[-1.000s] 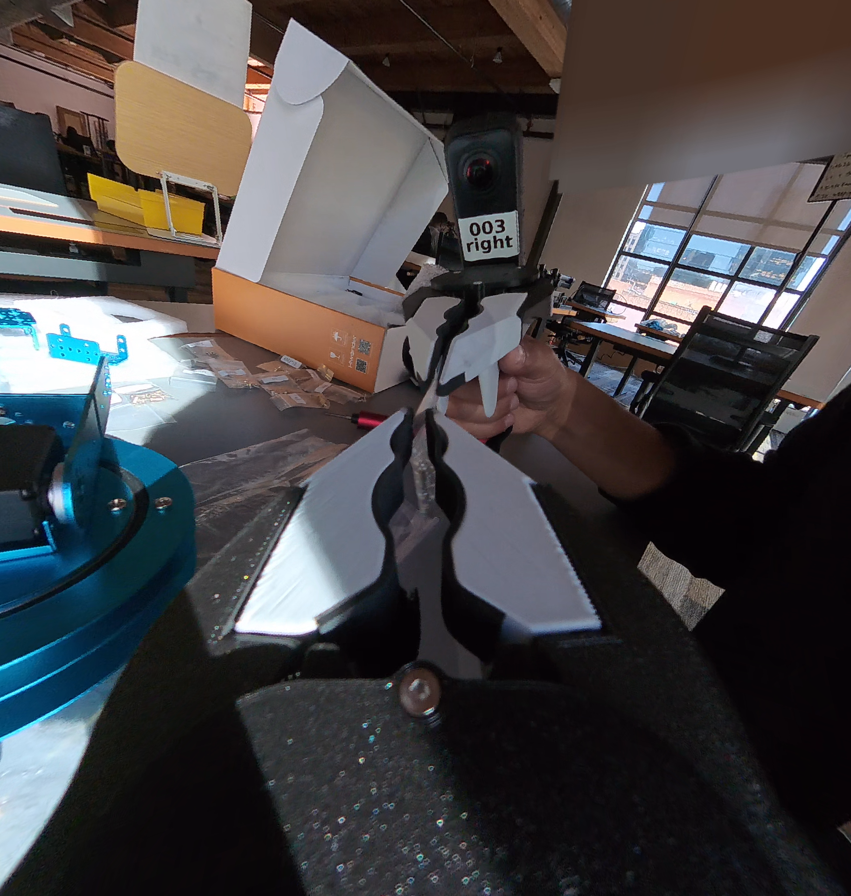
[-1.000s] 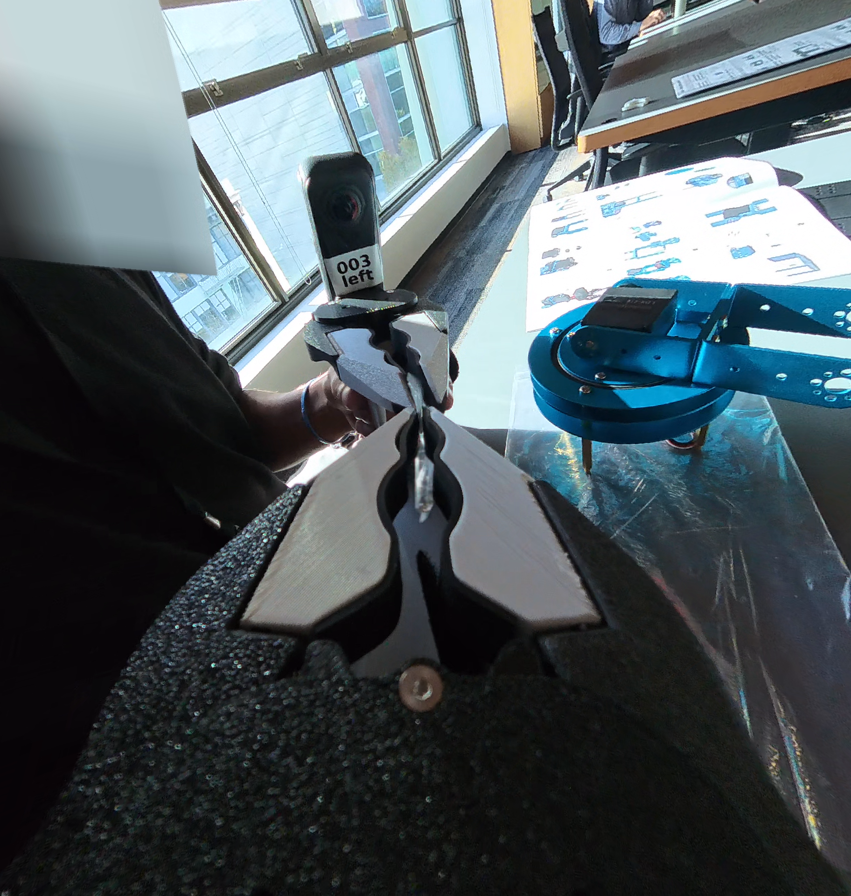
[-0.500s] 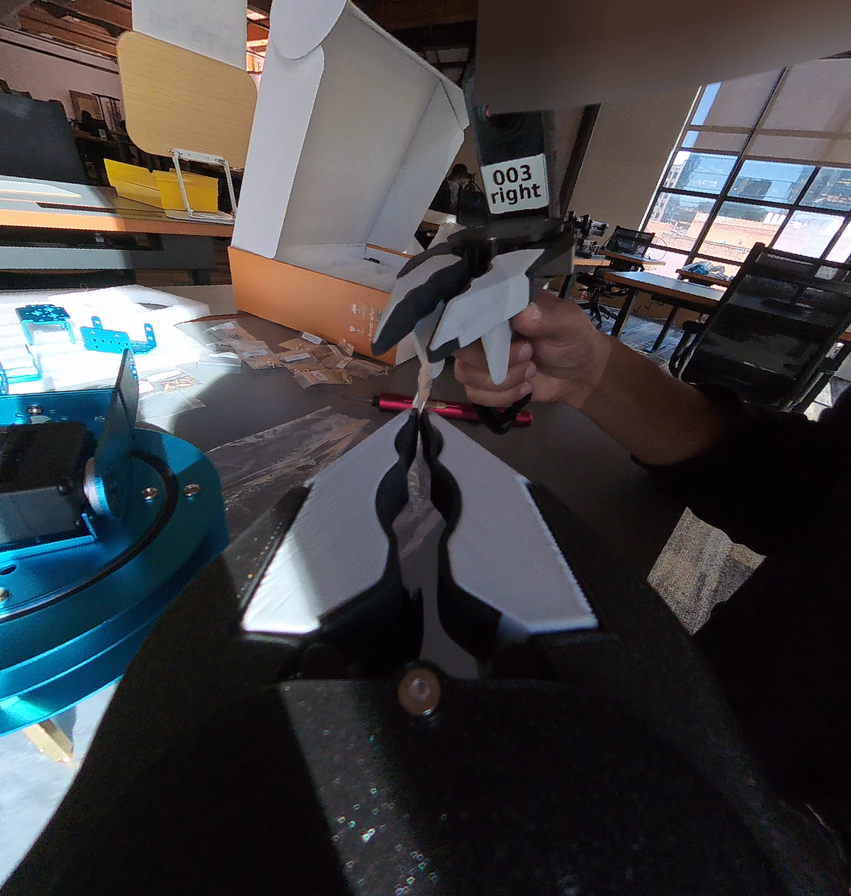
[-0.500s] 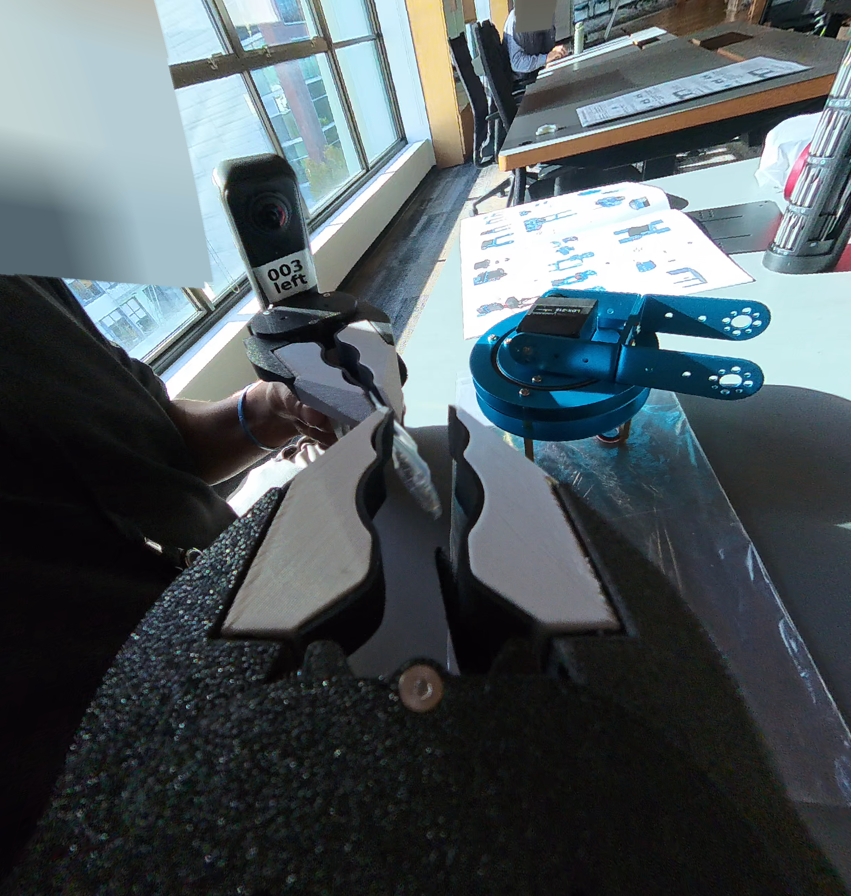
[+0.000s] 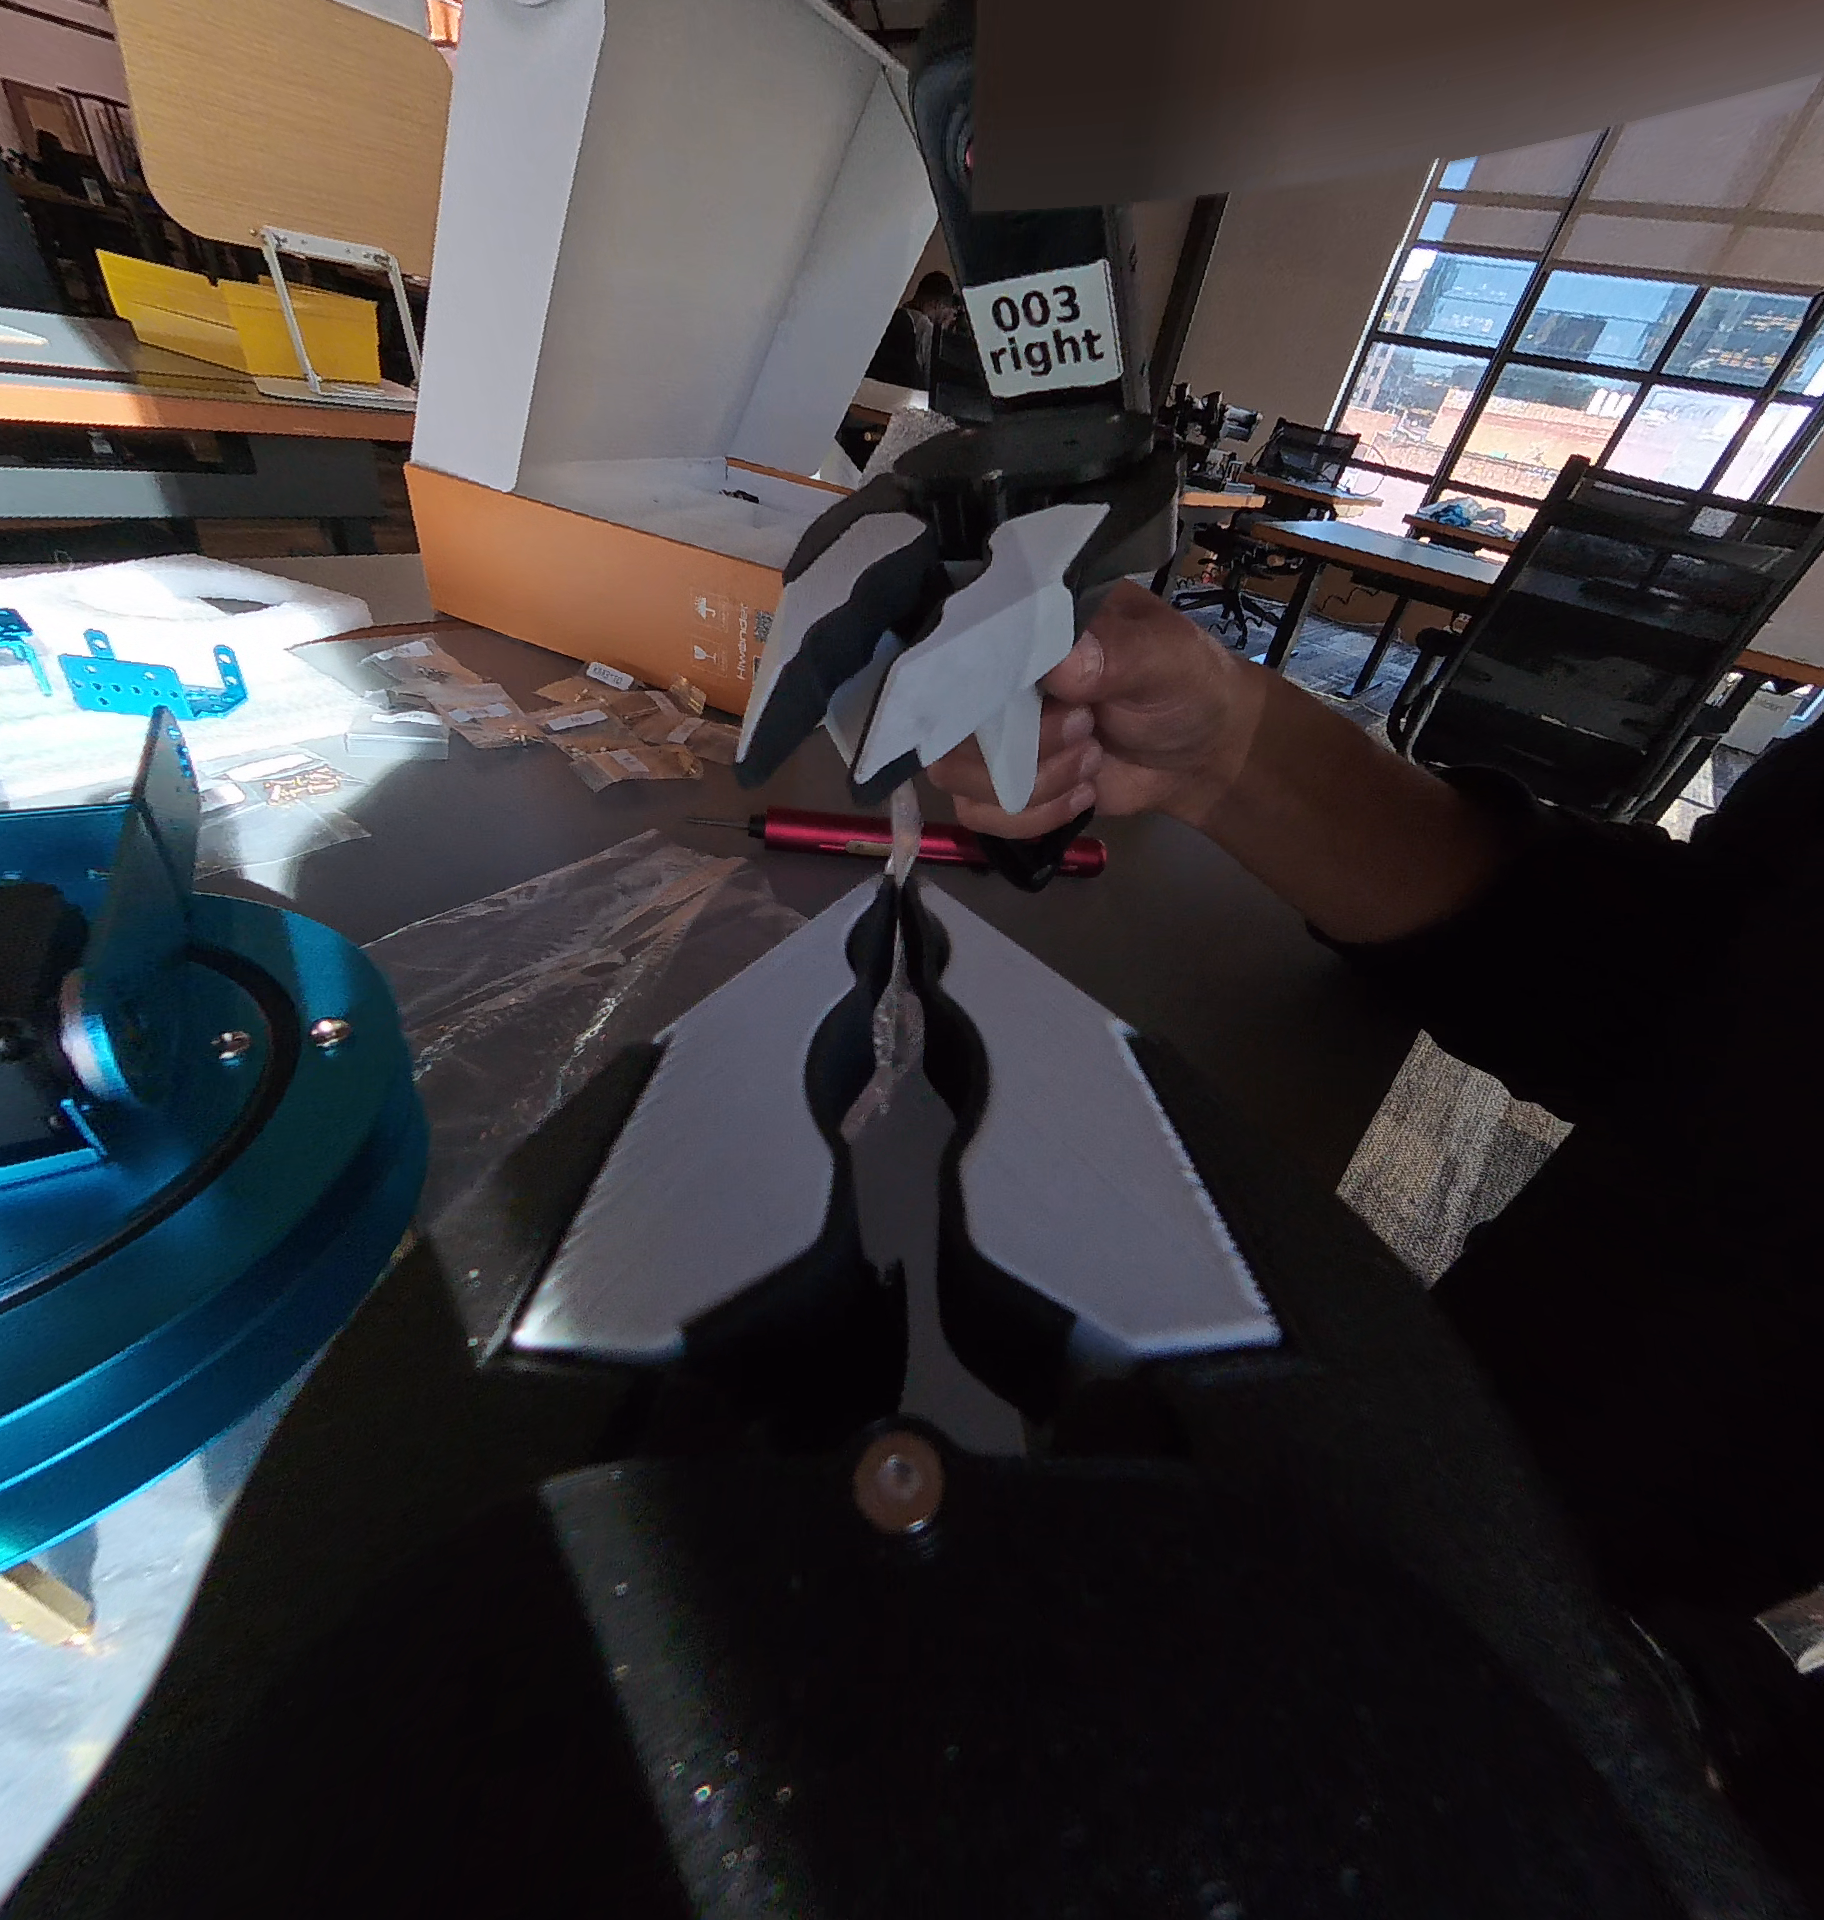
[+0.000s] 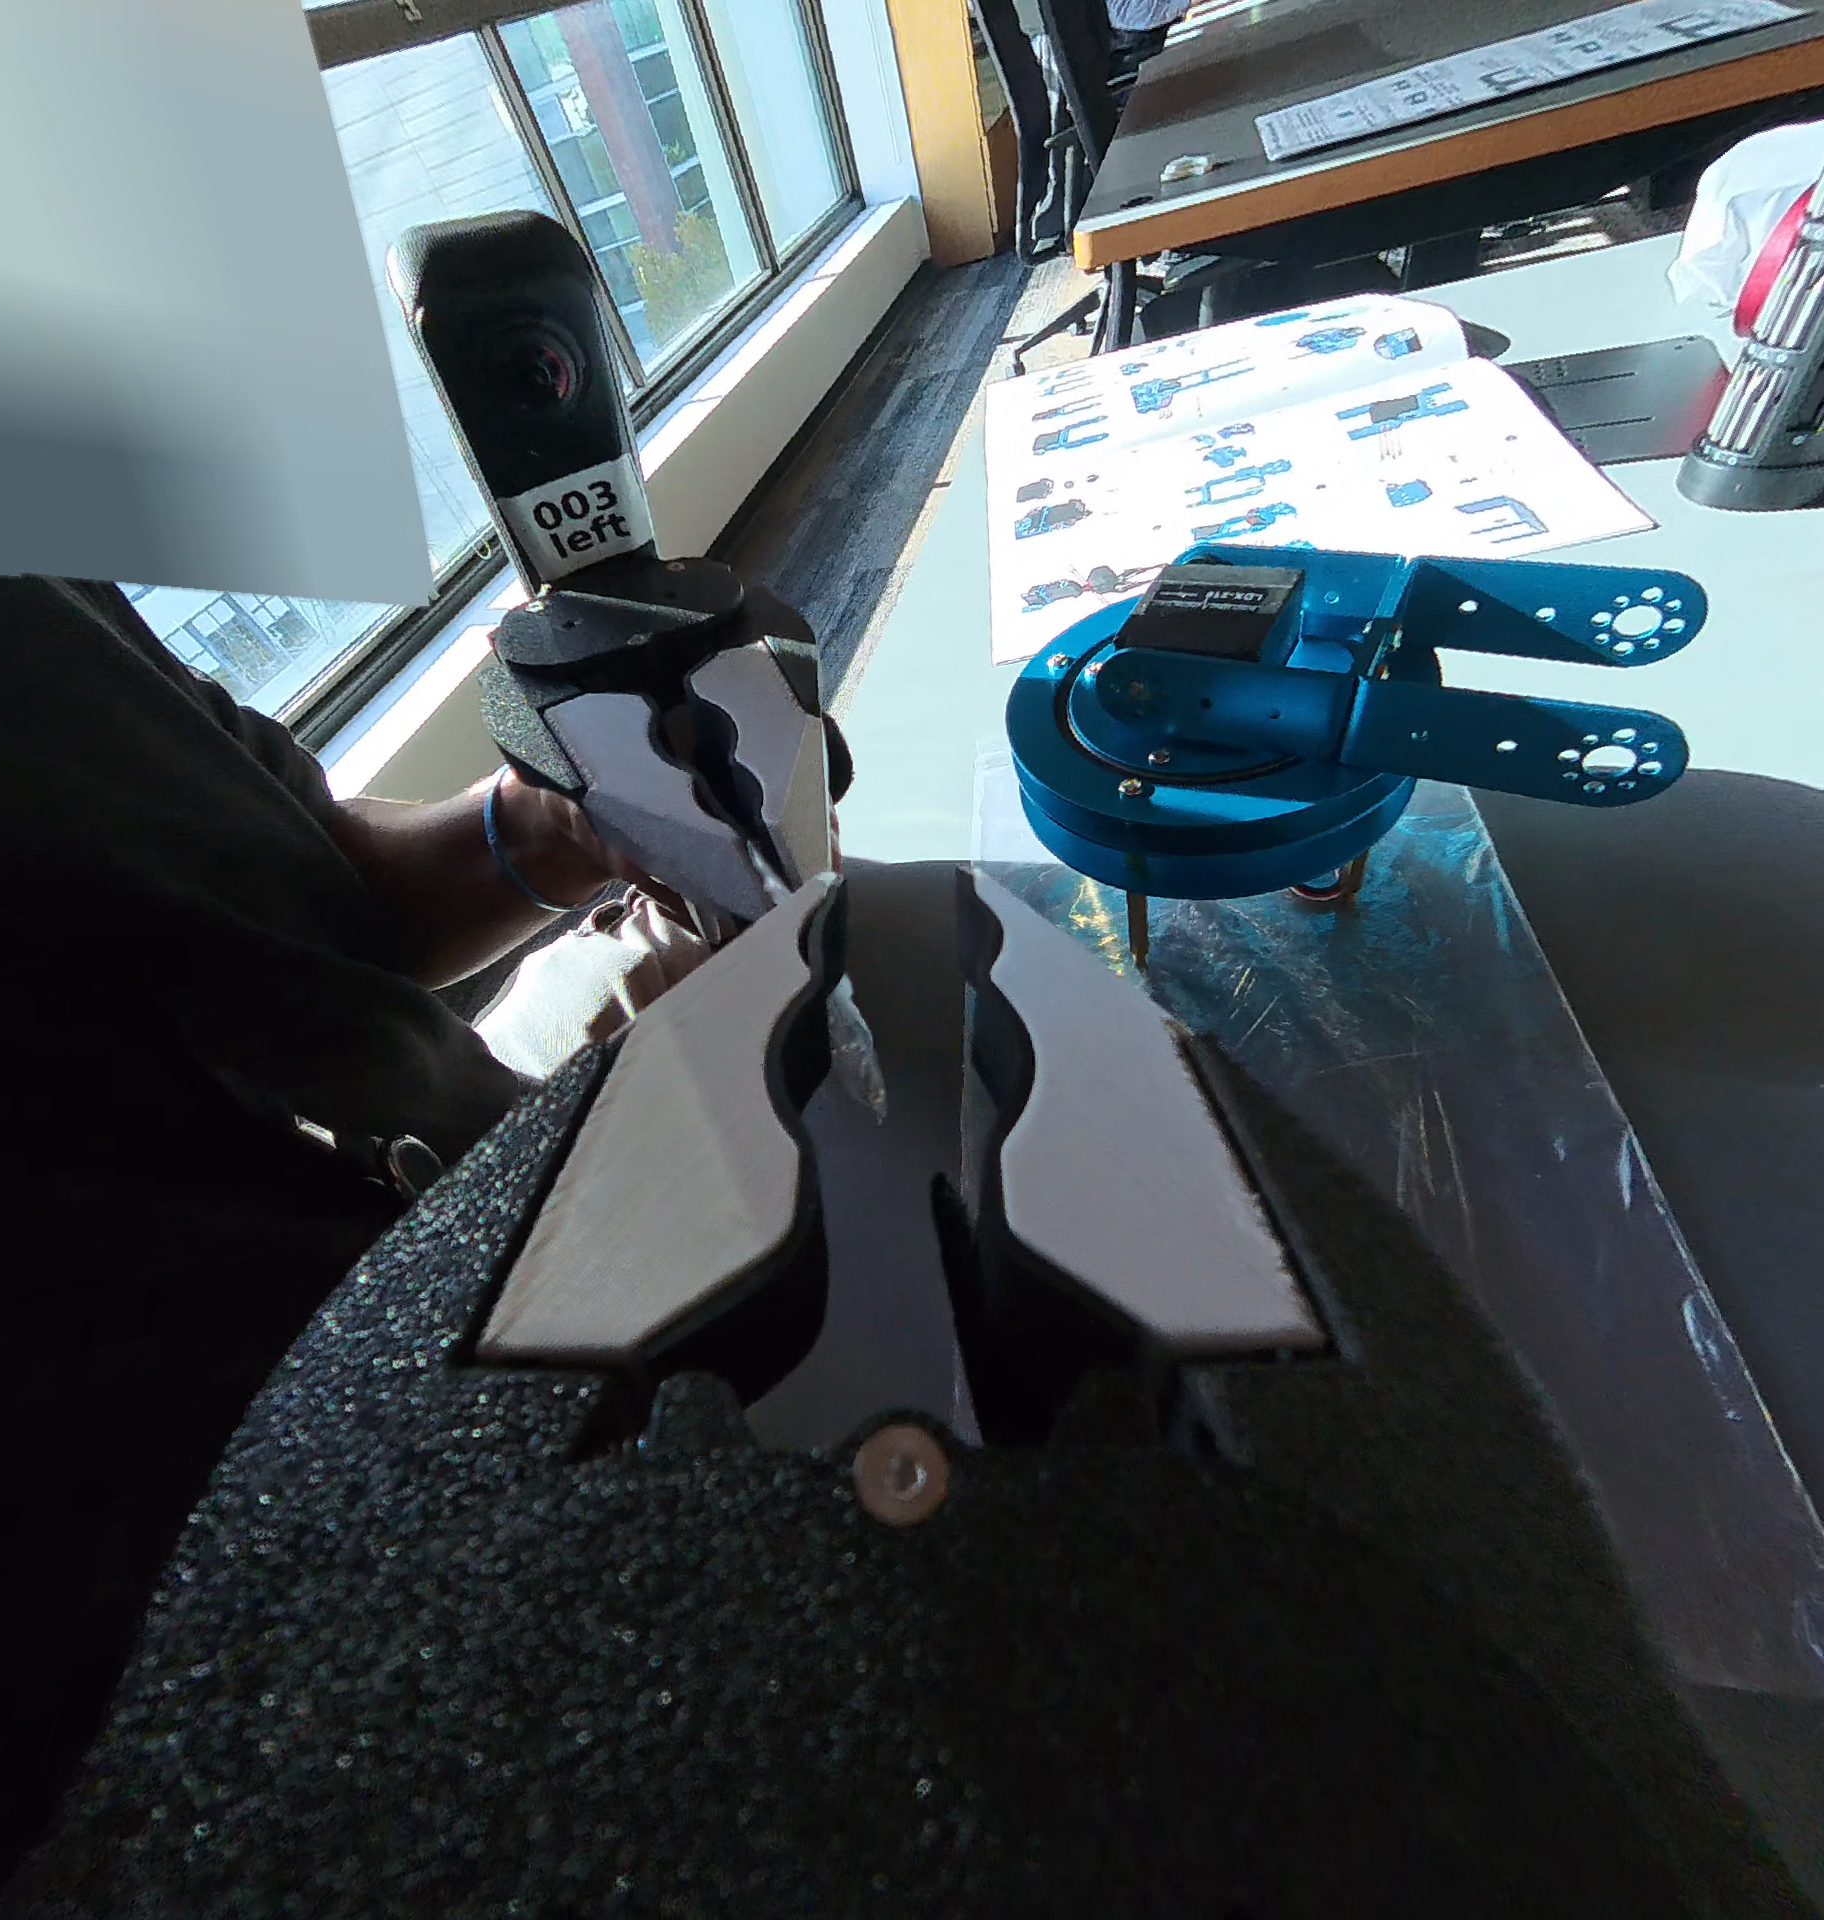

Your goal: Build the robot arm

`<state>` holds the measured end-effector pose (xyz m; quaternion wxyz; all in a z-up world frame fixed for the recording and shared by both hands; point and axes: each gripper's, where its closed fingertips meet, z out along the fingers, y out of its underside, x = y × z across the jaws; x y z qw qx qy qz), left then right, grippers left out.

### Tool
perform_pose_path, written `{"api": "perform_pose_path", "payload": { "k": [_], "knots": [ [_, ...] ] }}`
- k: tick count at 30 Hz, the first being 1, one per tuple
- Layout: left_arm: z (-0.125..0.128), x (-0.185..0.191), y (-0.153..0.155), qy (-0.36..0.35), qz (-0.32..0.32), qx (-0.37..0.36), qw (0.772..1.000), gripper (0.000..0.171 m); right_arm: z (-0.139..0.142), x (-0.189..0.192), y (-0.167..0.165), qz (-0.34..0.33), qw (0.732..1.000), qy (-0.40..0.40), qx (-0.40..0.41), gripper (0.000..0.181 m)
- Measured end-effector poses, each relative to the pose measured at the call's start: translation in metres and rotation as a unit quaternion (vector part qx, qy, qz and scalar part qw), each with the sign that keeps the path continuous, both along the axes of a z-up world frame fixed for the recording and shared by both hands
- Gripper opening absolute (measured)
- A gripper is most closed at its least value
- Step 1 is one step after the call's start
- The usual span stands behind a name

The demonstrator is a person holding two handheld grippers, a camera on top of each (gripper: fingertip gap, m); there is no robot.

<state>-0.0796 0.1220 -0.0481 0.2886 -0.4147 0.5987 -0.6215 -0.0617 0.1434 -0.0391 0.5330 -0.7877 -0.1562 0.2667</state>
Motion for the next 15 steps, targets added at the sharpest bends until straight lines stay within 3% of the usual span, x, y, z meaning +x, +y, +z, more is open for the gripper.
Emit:
{"api": "perform_pose_path", "payload": {
  "k": [15],
  "knots": [
    [-0.002, -0.001, 0.000, 0.008, 0.001, -0.002, 1.000, 0.000, -0.002, -0.005, -0.009, 0.019, 1.000, -0.023, -0.010, 0.019]
  ]
}}
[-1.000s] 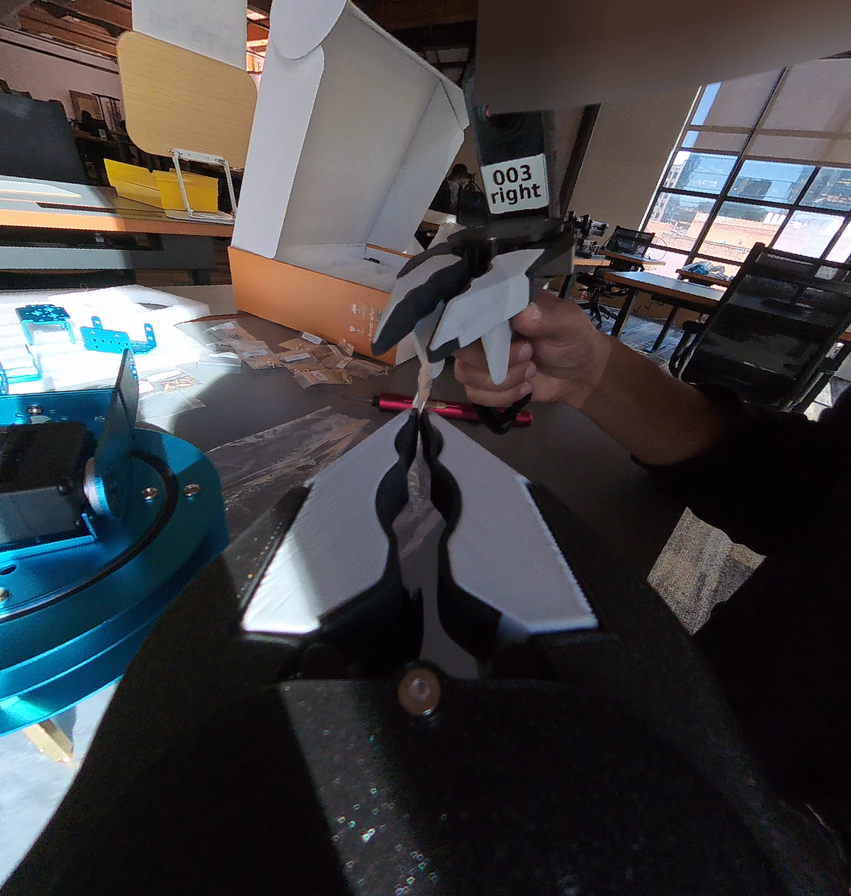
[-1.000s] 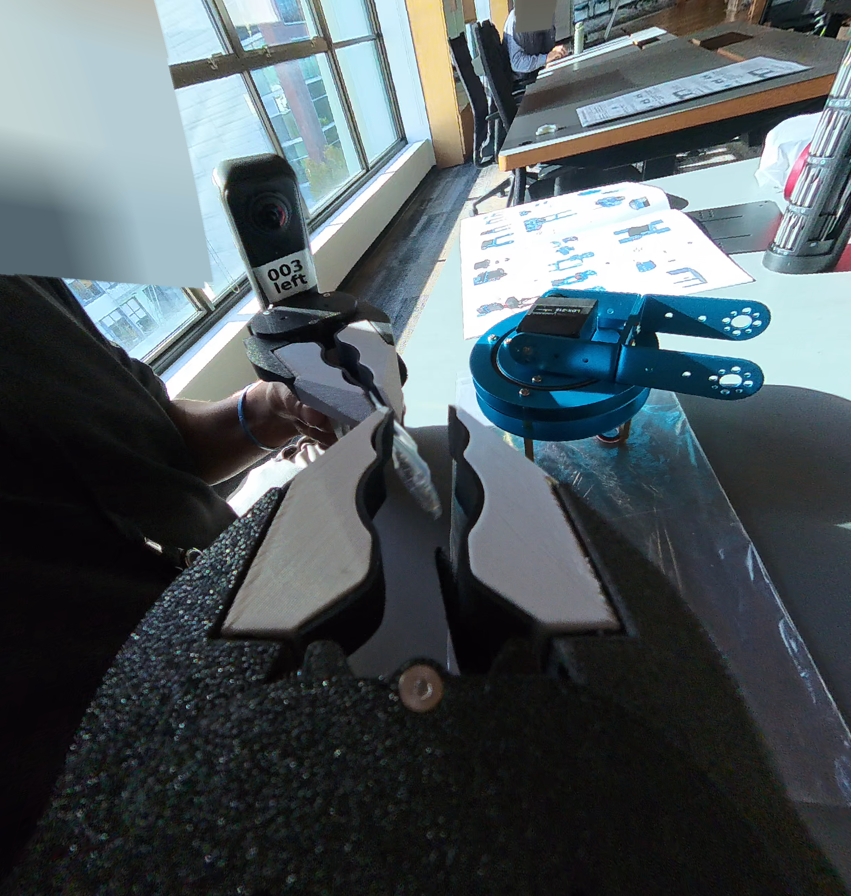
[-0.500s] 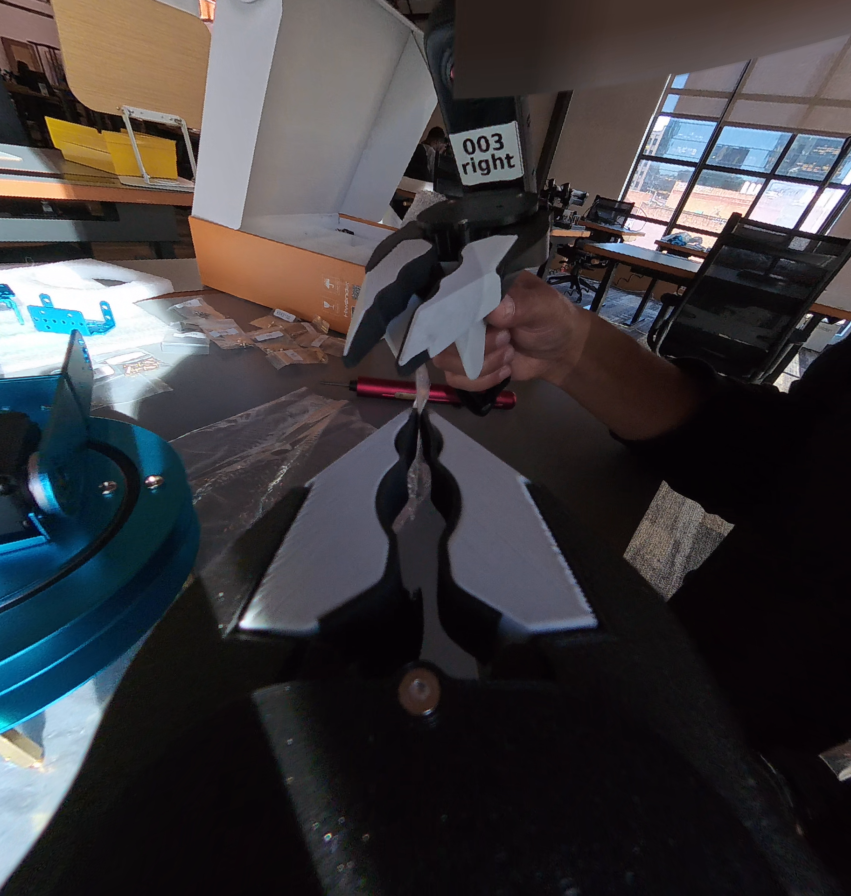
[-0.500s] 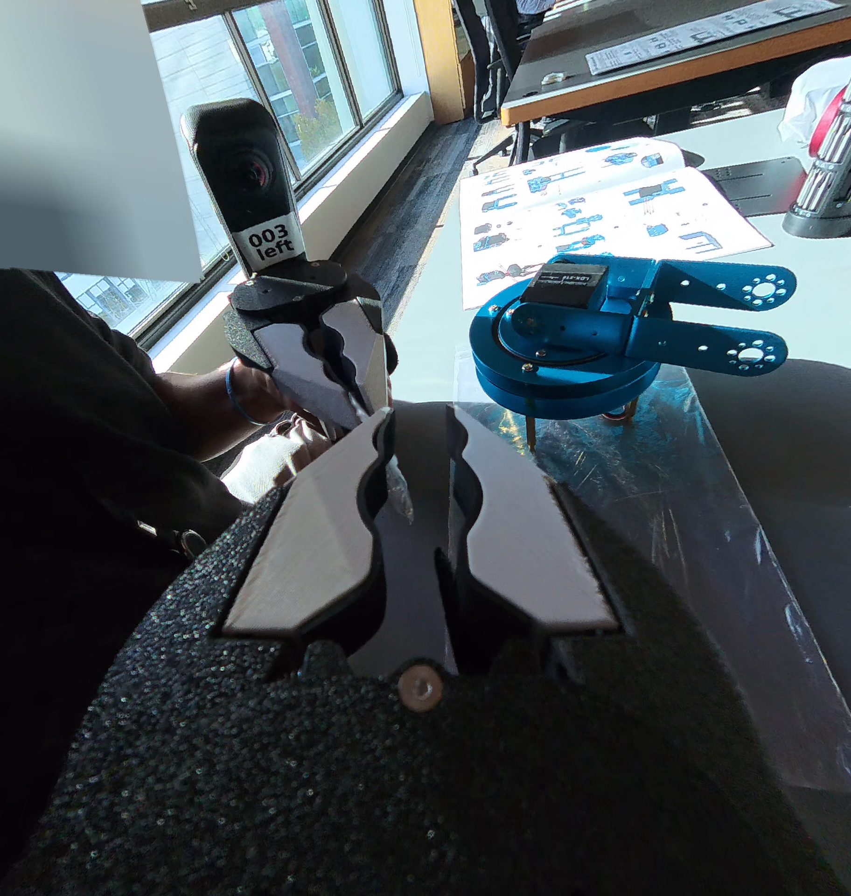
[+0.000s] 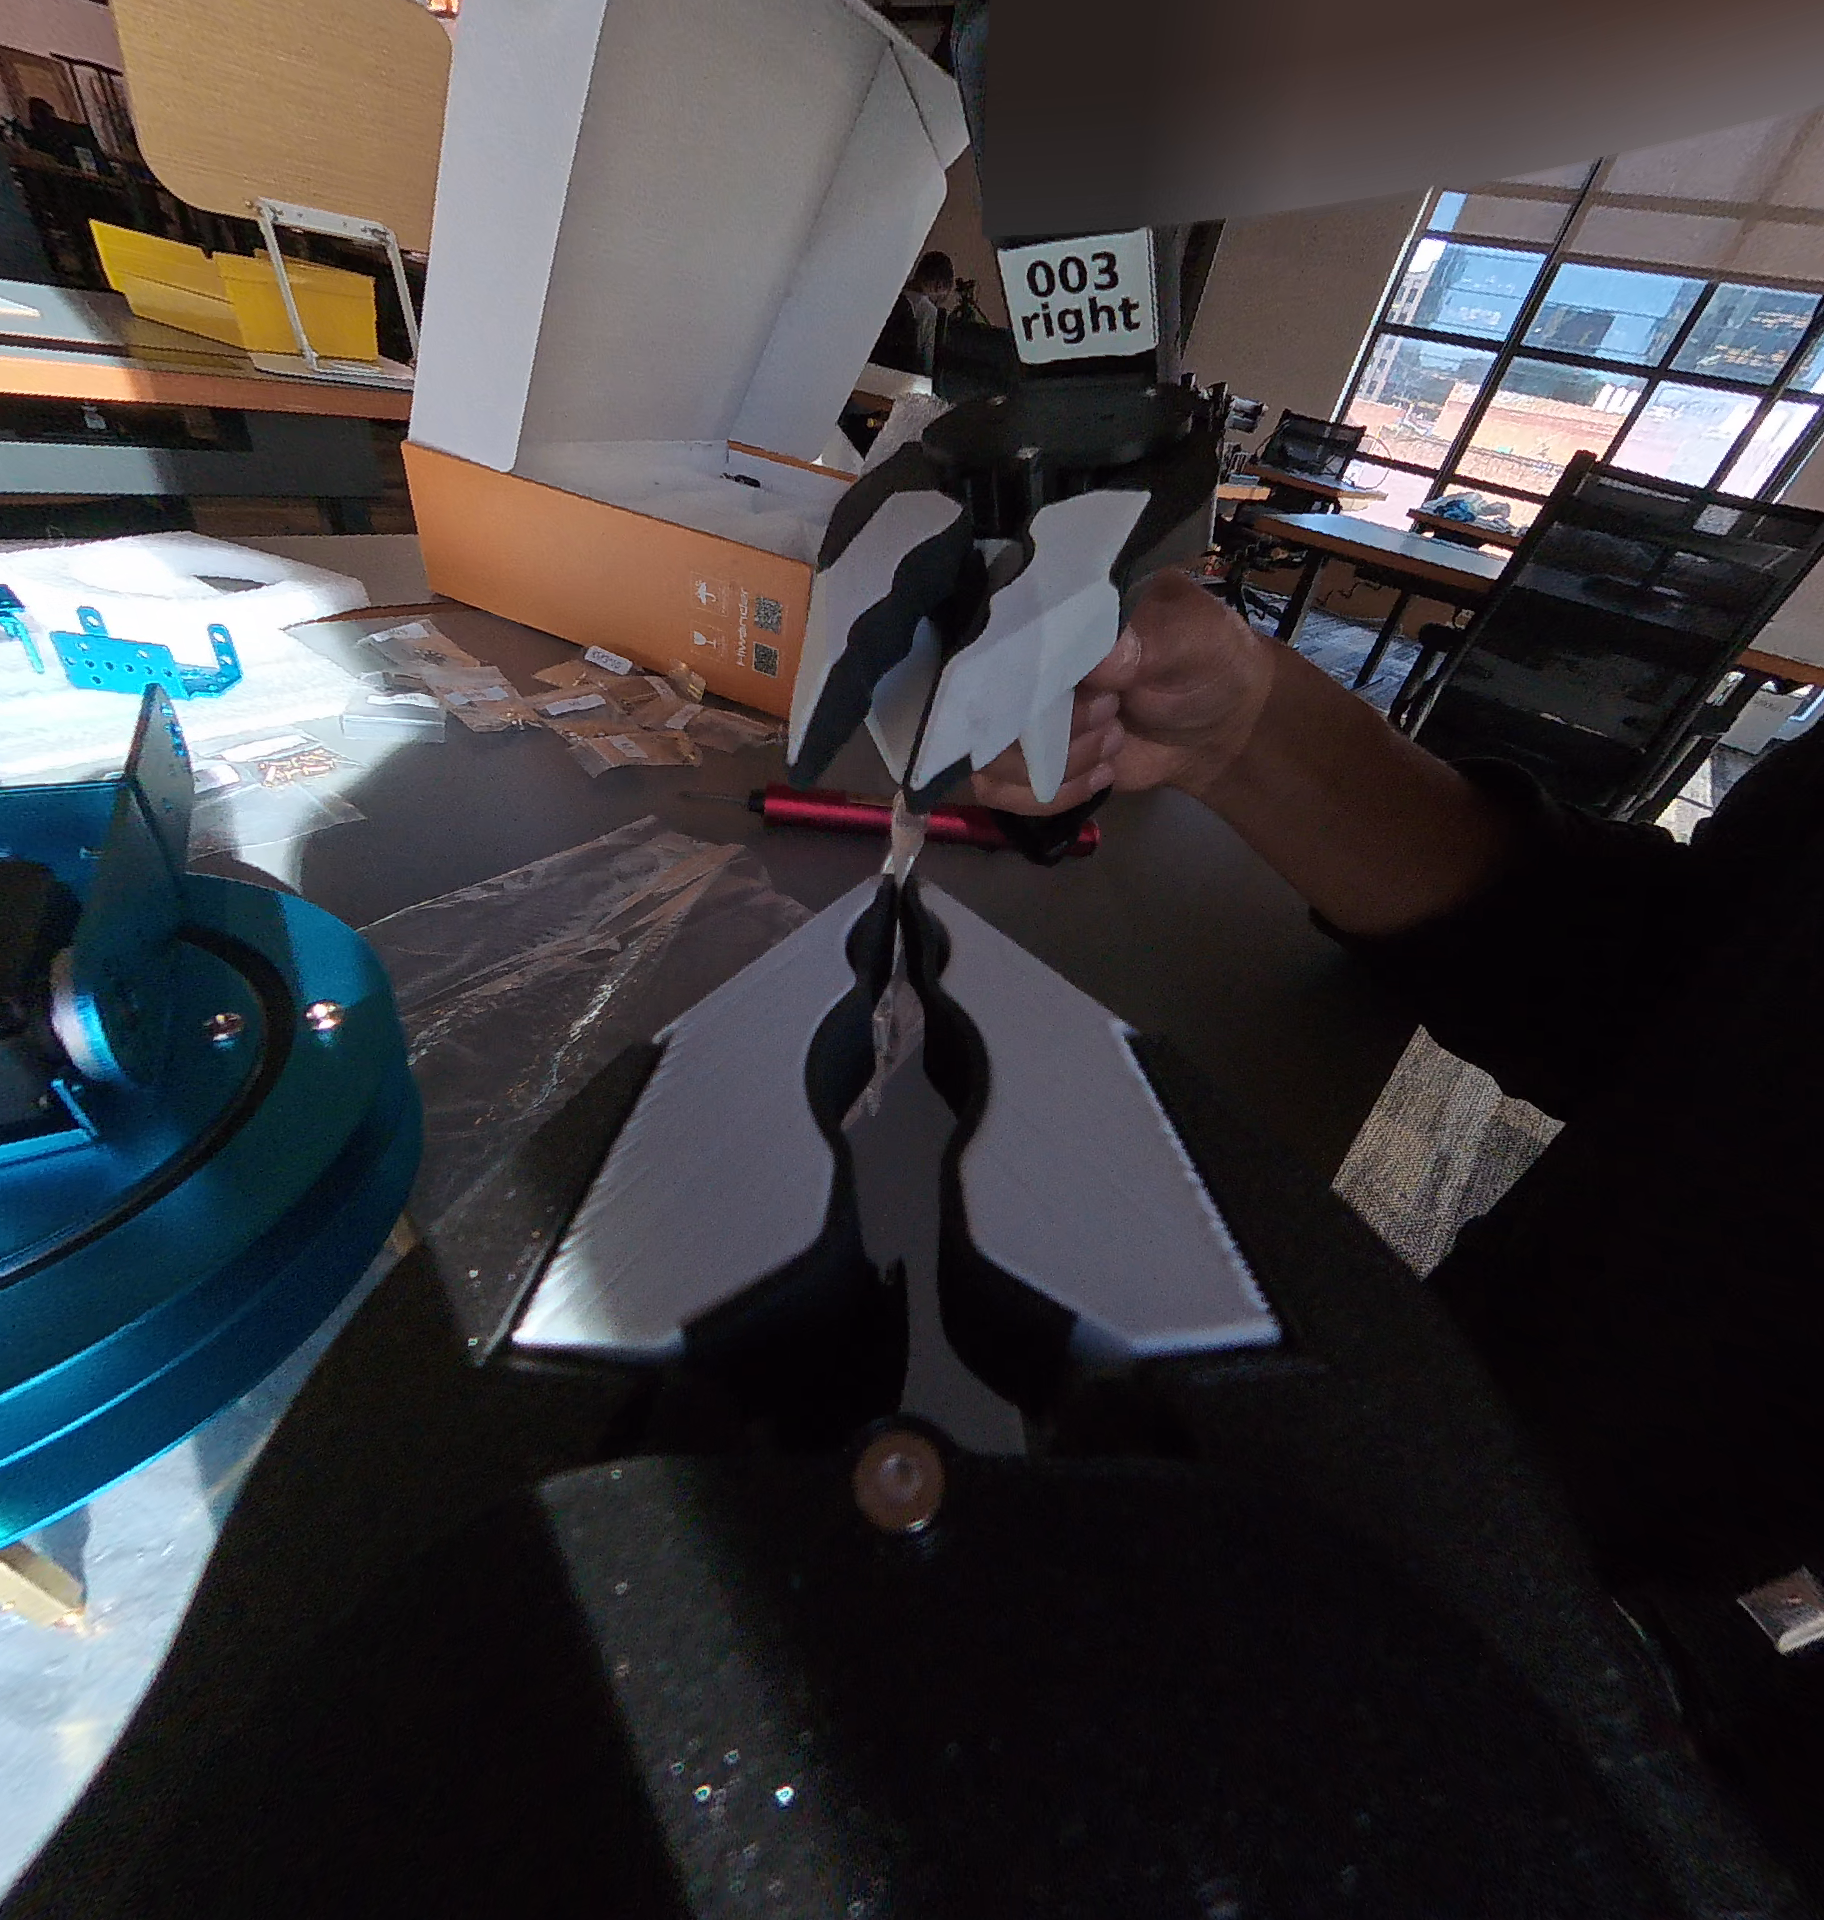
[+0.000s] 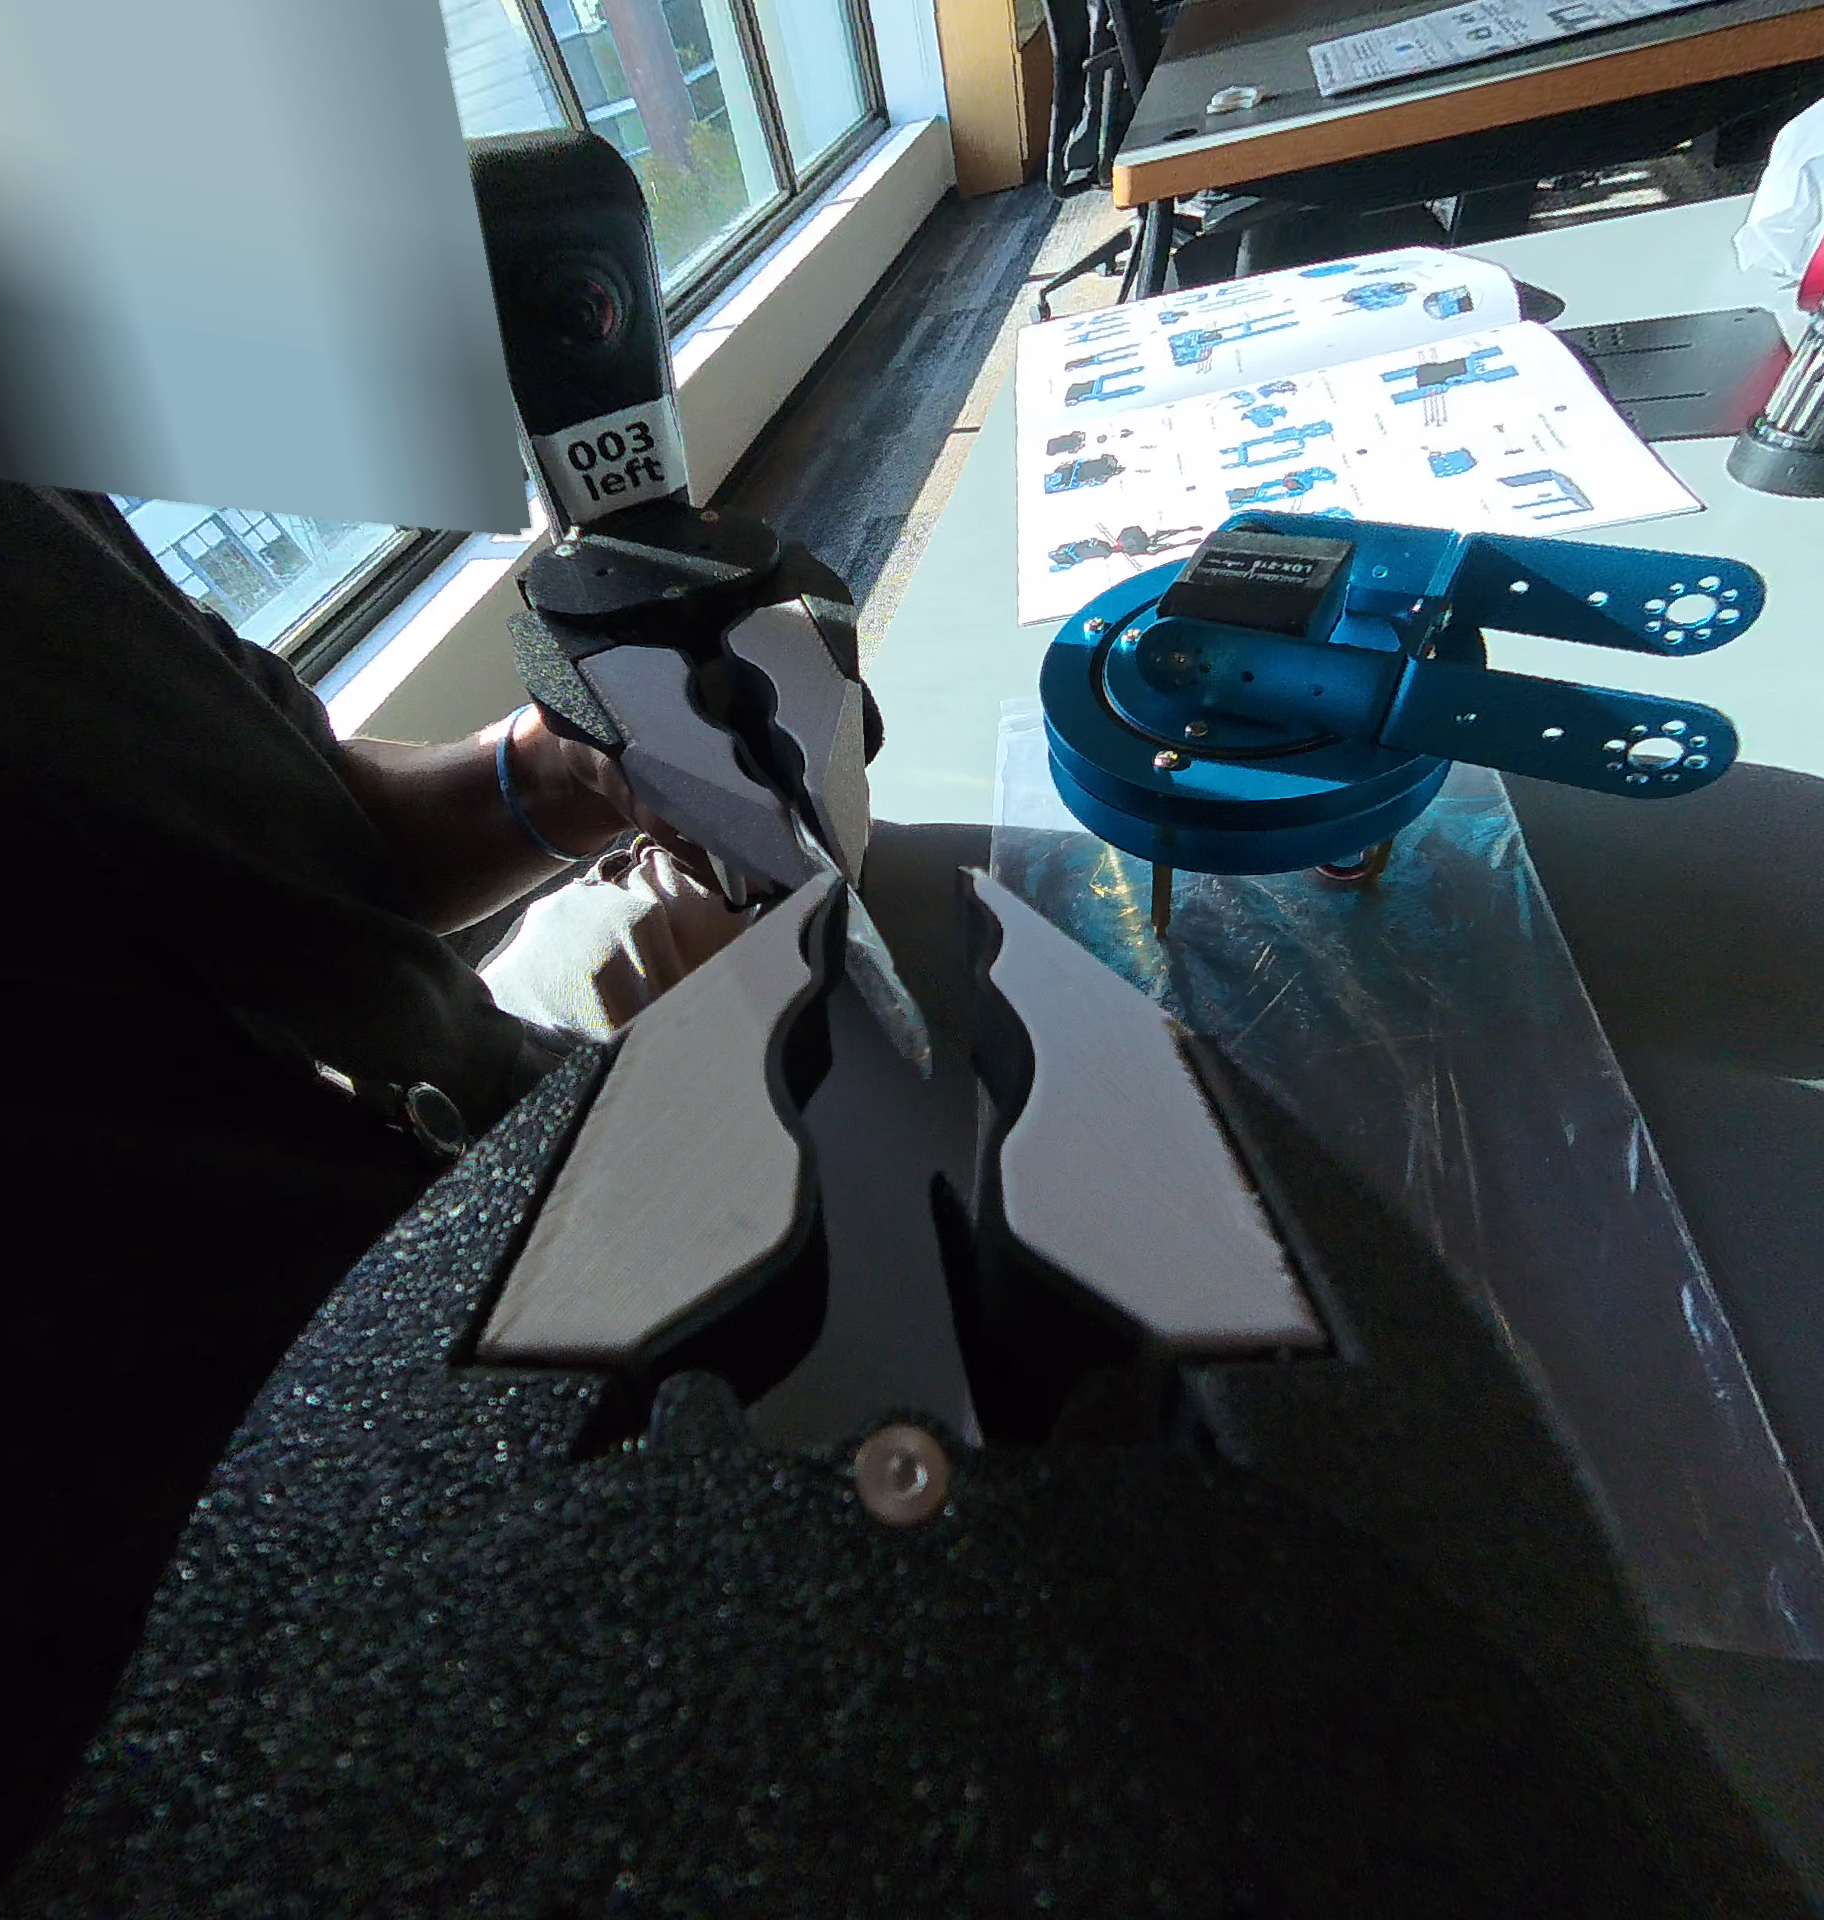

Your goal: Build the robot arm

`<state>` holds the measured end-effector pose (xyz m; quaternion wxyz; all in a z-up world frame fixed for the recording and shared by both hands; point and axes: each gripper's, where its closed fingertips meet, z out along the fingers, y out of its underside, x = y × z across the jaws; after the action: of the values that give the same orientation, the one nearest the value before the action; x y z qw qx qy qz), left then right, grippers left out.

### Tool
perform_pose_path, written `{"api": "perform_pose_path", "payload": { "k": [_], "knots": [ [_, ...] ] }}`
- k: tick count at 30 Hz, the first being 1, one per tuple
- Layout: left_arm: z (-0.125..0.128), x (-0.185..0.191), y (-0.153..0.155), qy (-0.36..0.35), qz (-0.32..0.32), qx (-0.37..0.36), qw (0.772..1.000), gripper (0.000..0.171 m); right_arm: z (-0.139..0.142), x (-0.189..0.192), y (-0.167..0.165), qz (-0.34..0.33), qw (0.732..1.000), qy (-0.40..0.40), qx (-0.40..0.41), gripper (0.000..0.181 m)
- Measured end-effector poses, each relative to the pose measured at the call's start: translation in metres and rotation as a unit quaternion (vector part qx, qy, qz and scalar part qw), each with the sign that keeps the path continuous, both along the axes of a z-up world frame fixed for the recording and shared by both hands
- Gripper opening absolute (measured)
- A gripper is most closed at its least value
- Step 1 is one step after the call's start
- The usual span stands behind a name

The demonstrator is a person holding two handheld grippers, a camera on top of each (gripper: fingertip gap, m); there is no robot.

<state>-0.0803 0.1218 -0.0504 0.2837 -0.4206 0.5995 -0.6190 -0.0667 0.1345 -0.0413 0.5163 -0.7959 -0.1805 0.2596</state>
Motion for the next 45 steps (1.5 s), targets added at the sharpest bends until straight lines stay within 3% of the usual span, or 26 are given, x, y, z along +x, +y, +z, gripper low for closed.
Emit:
{"api": "perform_pose_path", "payload": {
  "k": [5, 20, 45],
  "knots": [
    [-0.002, -0.001, -0.005, 0.004, -0.012, 0.007, 1.000, 0.000, 0.001, 0.007, 0.003, -0.023, 0.999, -0.024, 0.014, 0.017],
    [-0.006, -0.003, -0.008, 0.015, -0.018, 0.012, 1.000, 0.000, -0.005, -0.002, -0.010, 0.012, 0.999, -0.050, -0.007, 0.019],
    [-0.012, -0.004, -0.015, 0.026, -0.031, 0.036, 0.999, 0.000, -0.009, 0.001, -0.012, 0.006, 0.997, -0.074, -0.014, 0.019]
  ]
}}
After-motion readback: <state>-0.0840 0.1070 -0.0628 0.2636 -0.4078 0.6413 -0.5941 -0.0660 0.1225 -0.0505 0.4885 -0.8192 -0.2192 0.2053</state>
